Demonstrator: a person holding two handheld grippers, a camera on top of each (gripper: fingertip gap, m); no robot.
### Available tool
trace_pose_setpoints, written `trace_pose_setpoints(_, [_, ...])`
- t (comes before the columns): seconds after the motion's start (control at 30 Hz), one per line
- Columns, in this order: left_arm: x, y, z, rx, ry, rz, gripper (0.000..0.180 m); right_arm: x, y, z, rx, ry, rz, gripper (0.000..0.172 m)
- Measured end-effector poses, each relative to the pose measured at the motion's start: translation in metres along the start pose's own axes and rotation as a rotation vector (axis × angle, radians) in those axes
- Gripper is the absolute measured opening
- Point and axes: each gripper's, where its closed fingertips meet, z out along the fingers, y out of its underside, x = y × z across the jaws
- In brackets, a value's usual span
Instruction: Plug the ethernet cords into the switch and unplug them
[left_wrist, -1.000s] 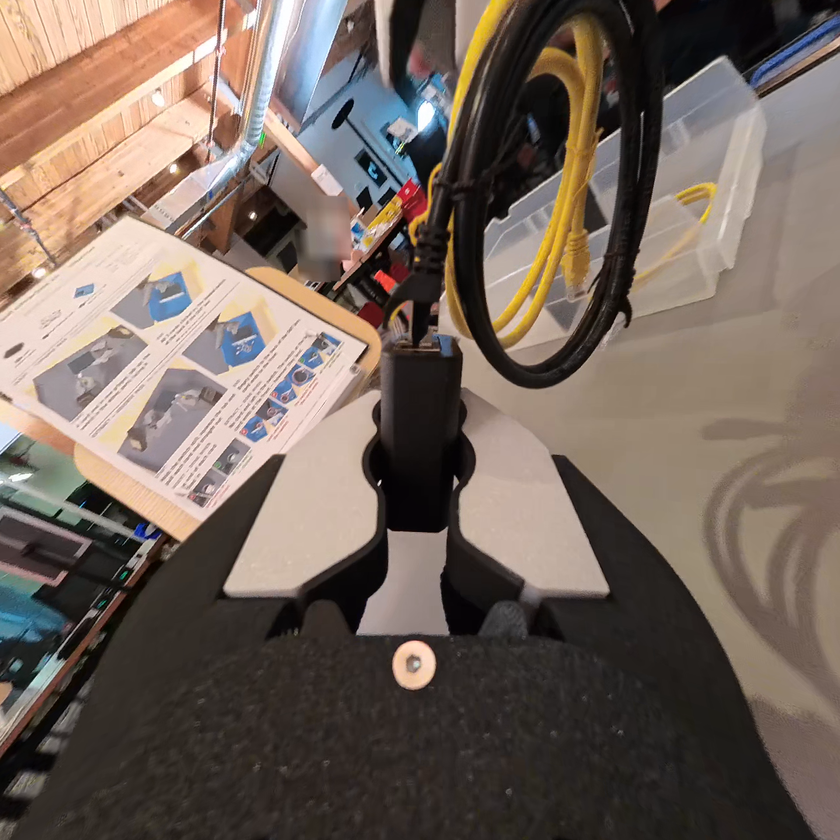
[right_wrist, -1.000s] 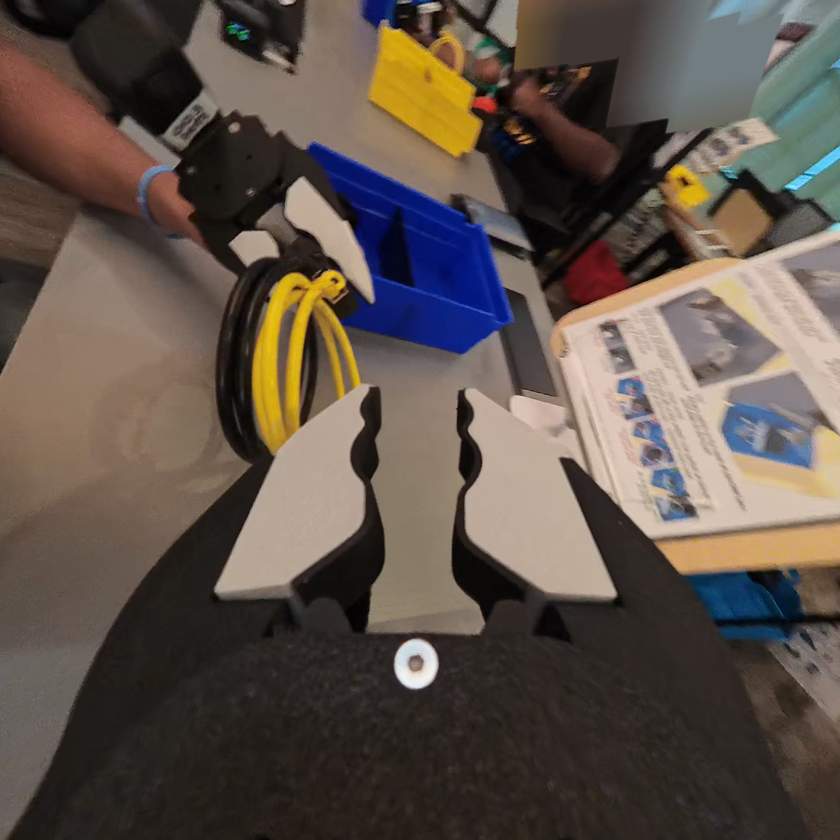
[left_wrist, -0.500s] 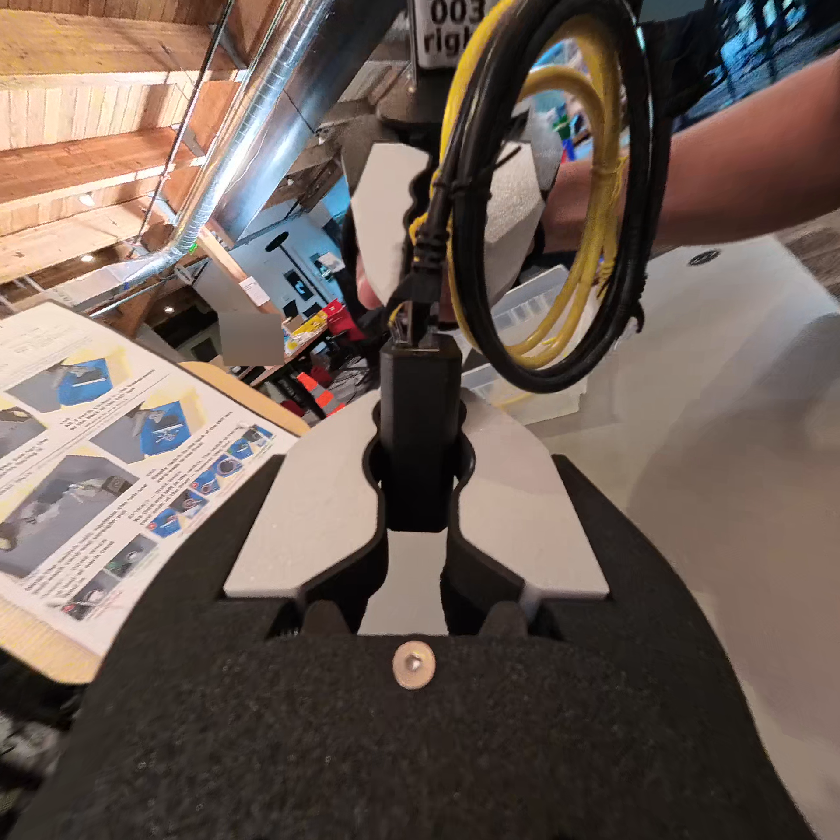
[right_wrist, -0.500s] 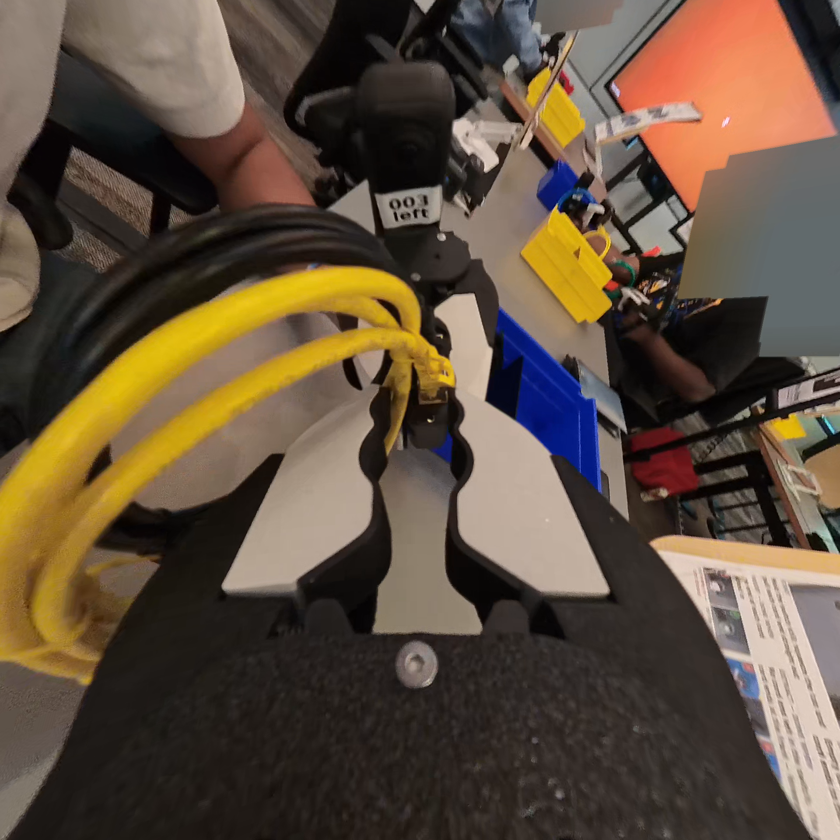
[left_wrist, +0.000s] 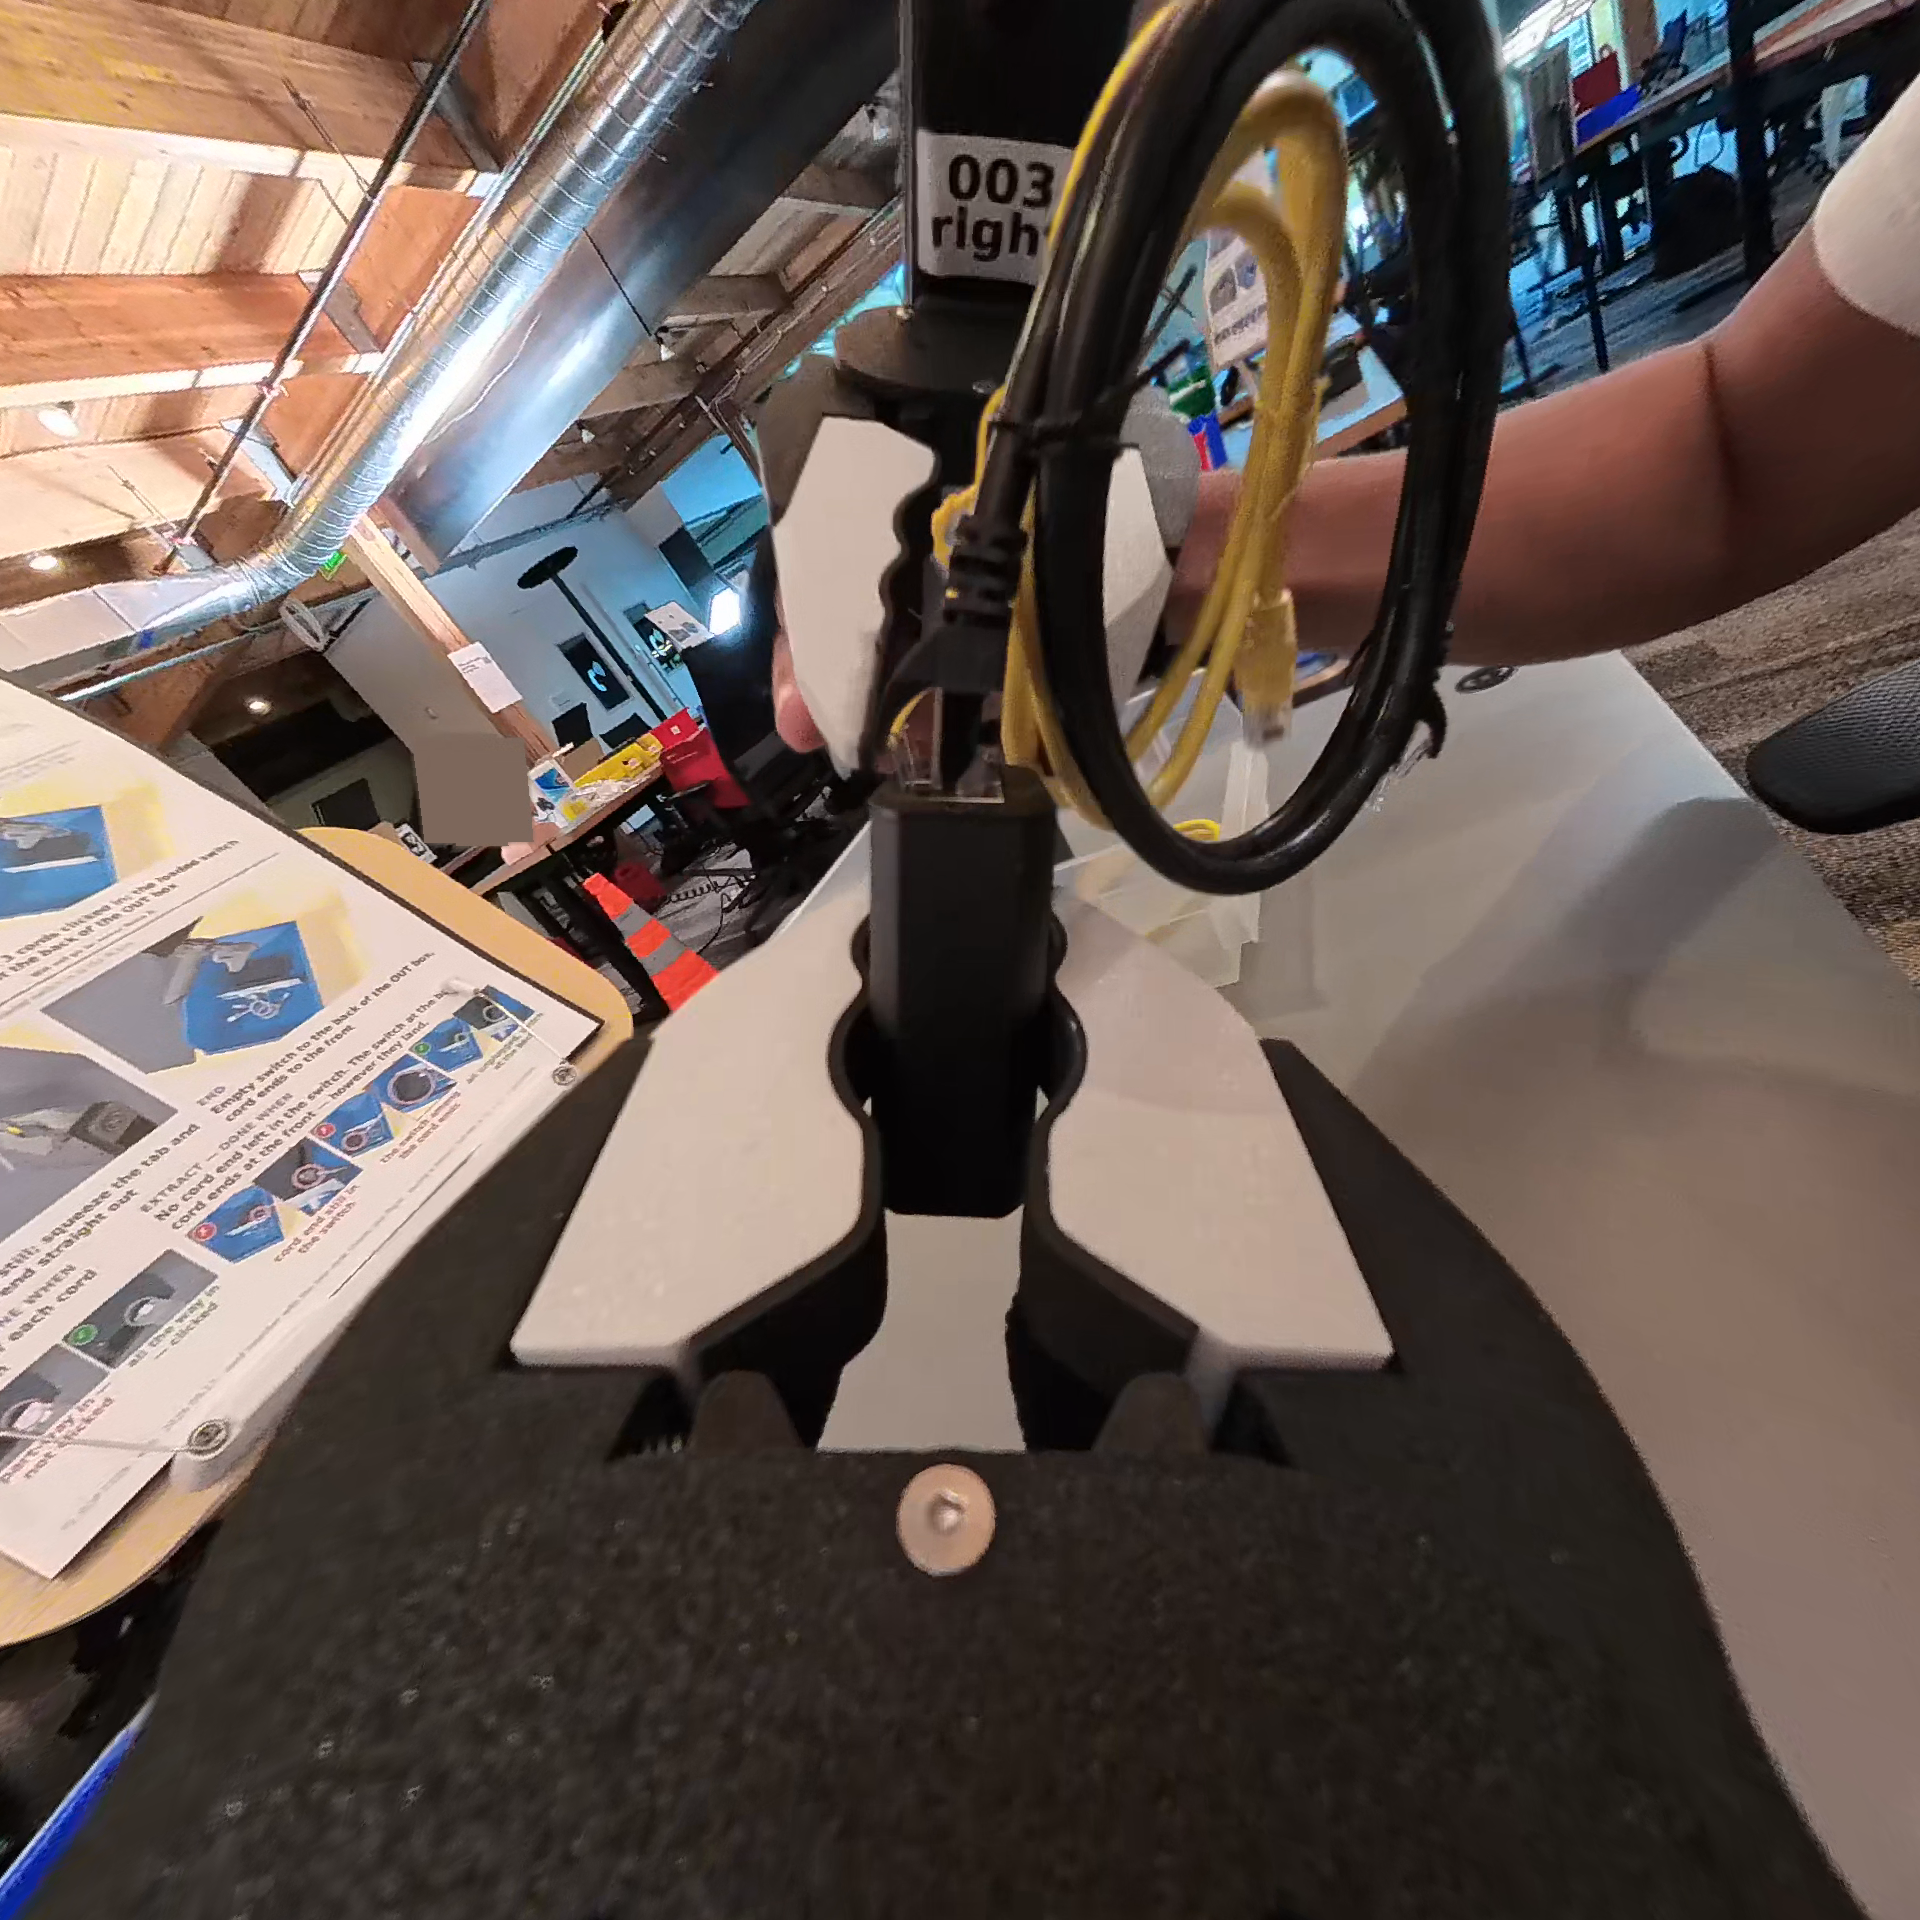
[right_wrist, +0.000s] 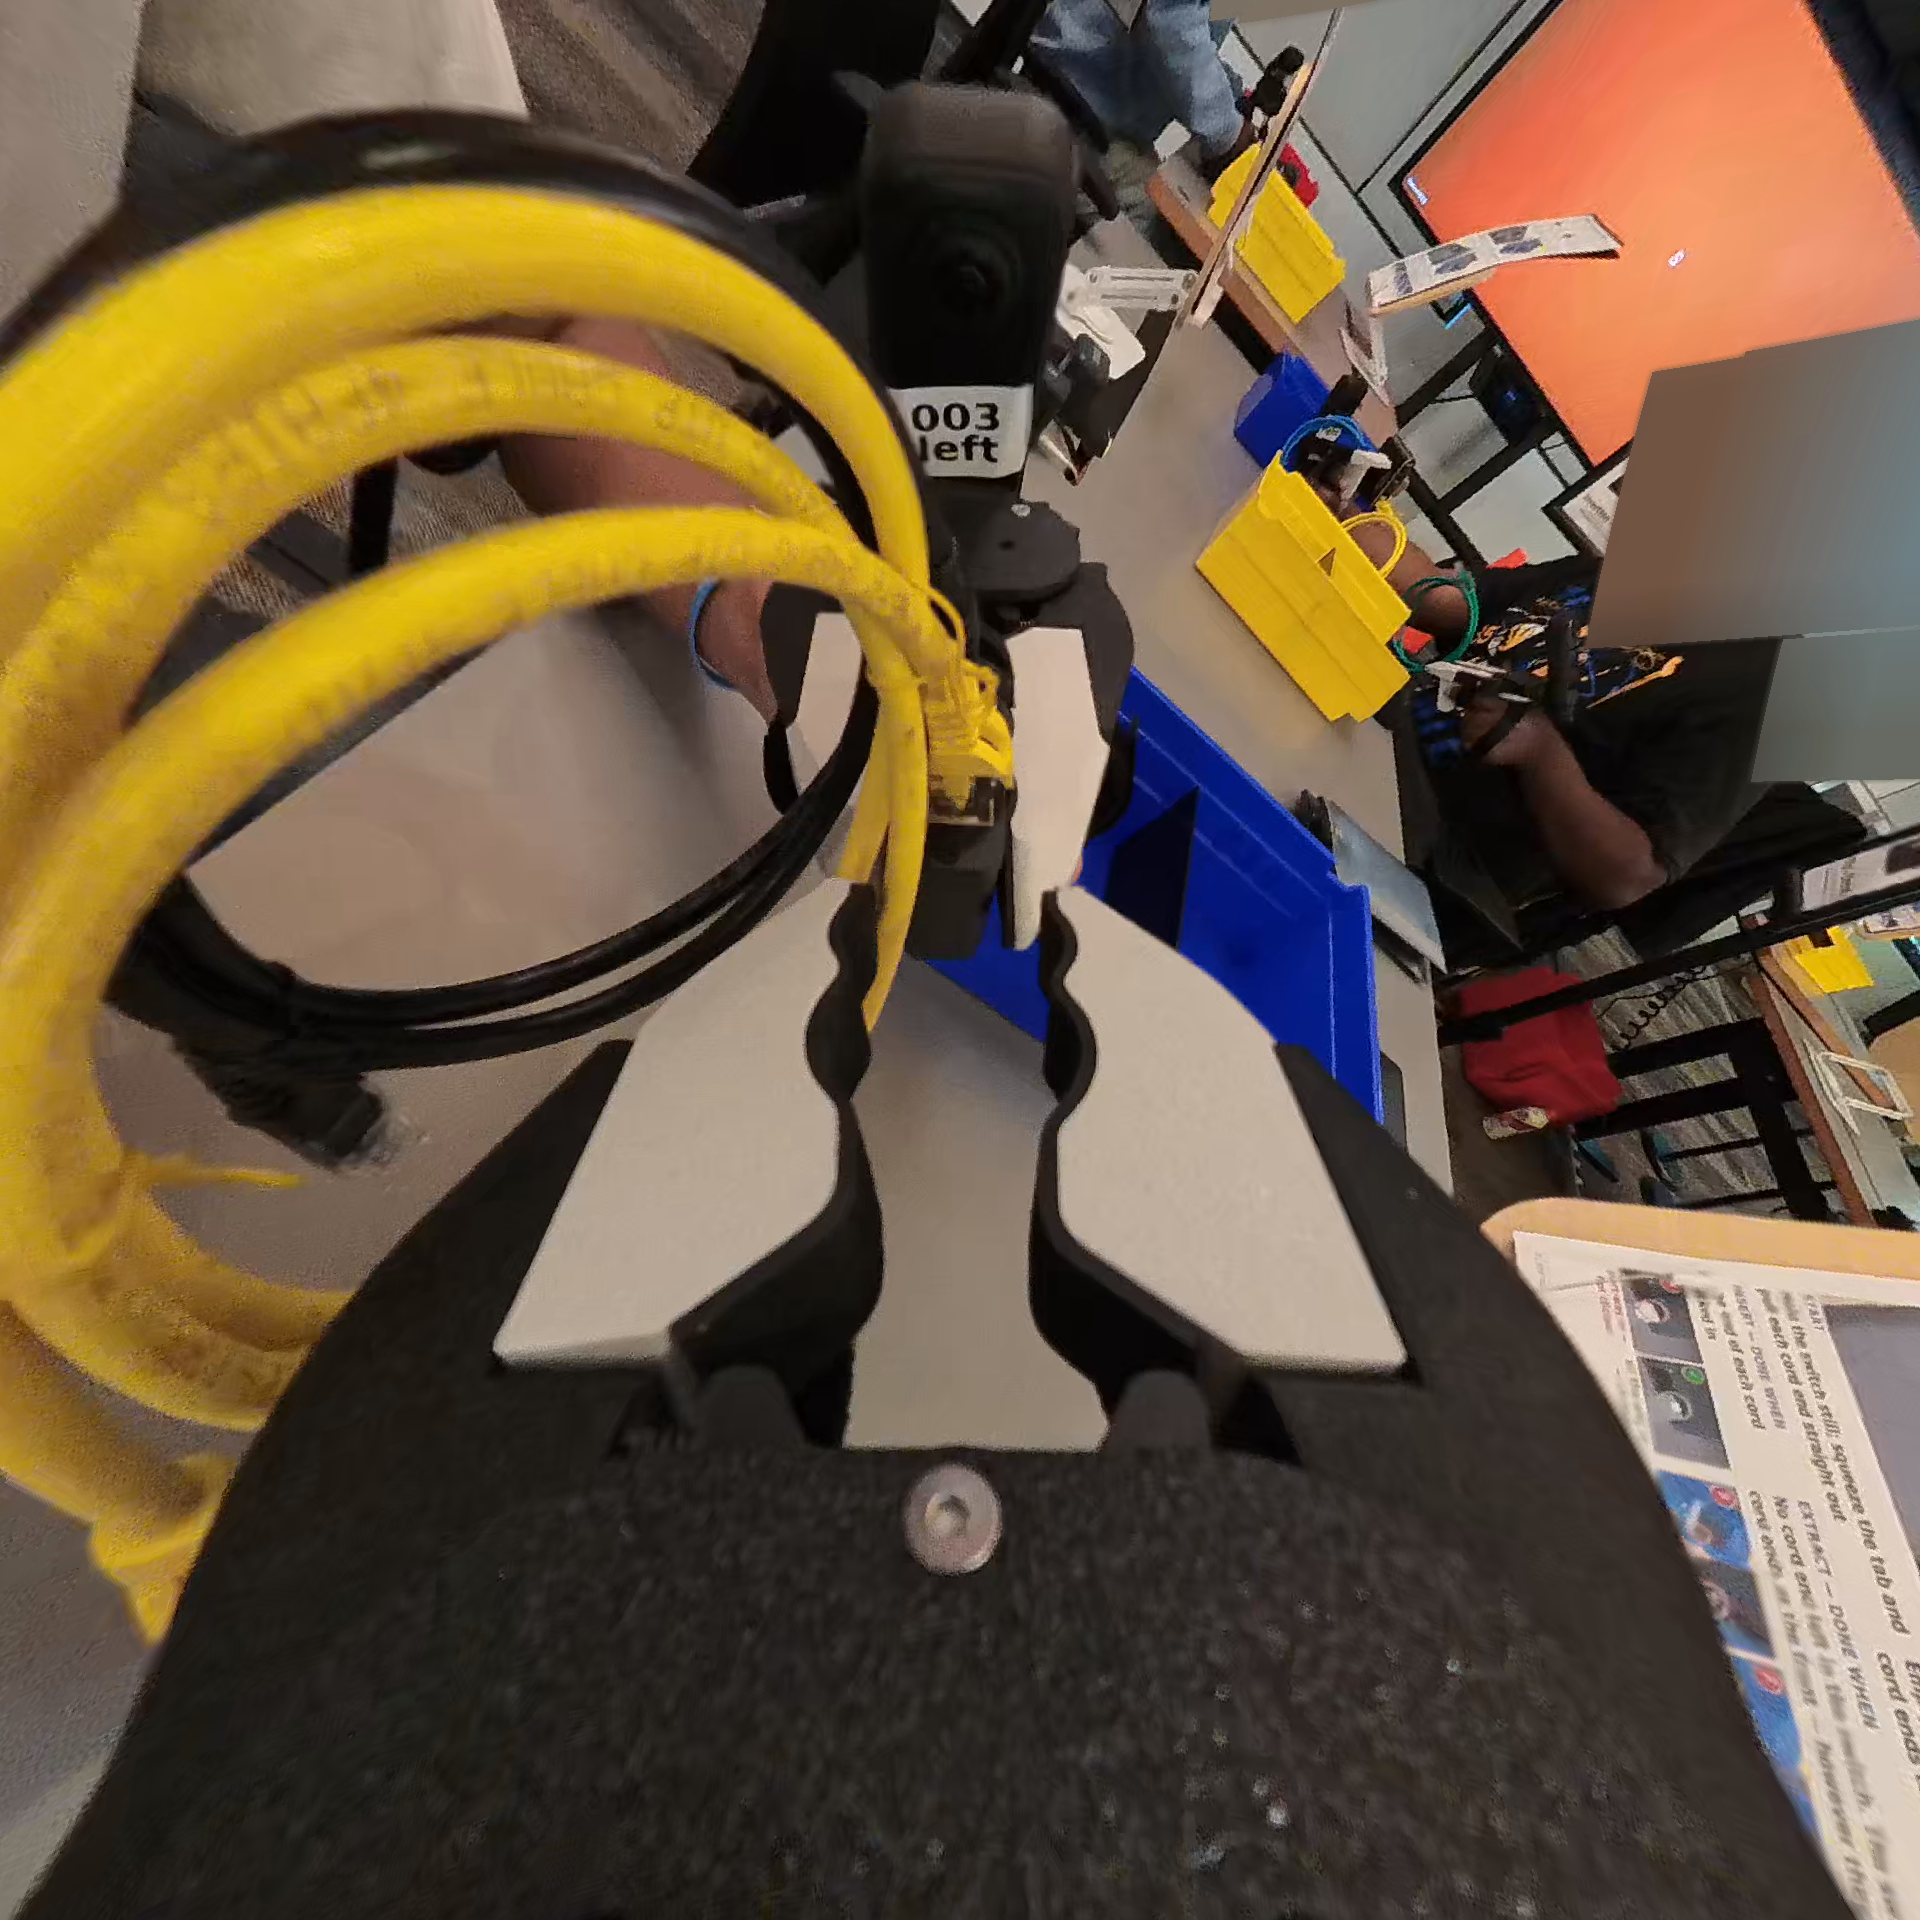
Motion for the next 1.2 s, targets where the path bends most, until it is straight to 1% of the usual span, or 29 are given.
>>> trace_pose_setpoints(0.1, [0.0, 0.0, -0.001, 0.001, 0.008, -0.001, 0.025, -0.001, 0.0, 0.005, -0.023, 0.001, -0.039, 0.03])
trace_pose_setpoints(0.23, [-0.003, -0.001, -0.002, -0.002, -0.008, 0.0, 0.024, 0.011, 0.004, -0.014, 0.003, 0.011, 0.019, 0.031])
trace_pose_setpoints(0.3, [-0.003, -0.002, -0.003, 0.005, -0.004, -0.002, 0.024, 0.02, 0.006, -0.023, 0.028, 0.044, 0.04, 0.026])
trace_pose_setpoints(0.4, [0.0, -0.003, -0.002, 0.004, 0.0, 0.014, 0.025, 0.024, 0.007, -0.025, 0.061, 0.049, 0.071, 0.027])
trace_pose_setpoints(0.53, [0.002, 0.001, 0.001, -0.016, -0.001, 0.027, 0.025, 0.009, 0.0, -0.007, 0.08, -0.002, 0.052, 0.027])
trace_pose_setpoints(0.6, [0.002, 0.002, 0.0, -0.011, 0.004, 0.018, 0.025, 0.003, -0.003, 0.004, 0.065, -0.001, 0.012, 0.024])
trace_pose_setpoints(0.63, [0.0, 0.0, -0.001, 0.004, 0.002, 0.014, 0.025, 0.002, -0.005, 0.005, 0.071, 0.004, -0.002, 0.021])
trace_pose_setpoints(0.7, [-0.001, -0.001, -0.001, 0.005, 0.008, -0.003, 0.025, 0.003, -0.01, 0.005, 0.103, 0.019, 0.003, 0.023])
trace_pose_setpoints(0.8, [0.006, 0.002, 0.002, -0.004, 0.039, 0.004, 0.025, 0.0, -0.014, 0.01, 0.11, 0.027, -0.024, 0.02])
trace_pose_setpoints(0.9, [0.013, 0.002, 0.005, -0.001, 0.062, 0.005, 0.025, -0.009, -0.018, 0.014, 0.125, -0.017, -0.01, 0.019])
trace_pose_setpoints(0.97, [0.01, 0.004, 0.005, -0.013, 0.043, 0.008, 0.025, -0.009, -0.018, 0.016, 0.132, -0.007, -0.009, 0.015])
trace_pose_setpoints(1.07, [0.008, 0.008, 0.005, -0.031, 0.034, 0.015, 0.025, -0.007, -0.014, 0.016, 0.125, 0.022, -0.001, 0.015])
trace_pose_setpoints(1.2, [0.008, 0.006, 0.006, -0.025, 0.031, 0.002, 0.025, -0.006, -0.015, 0.015, 0.168, 0.035, 0.016, 0.015])
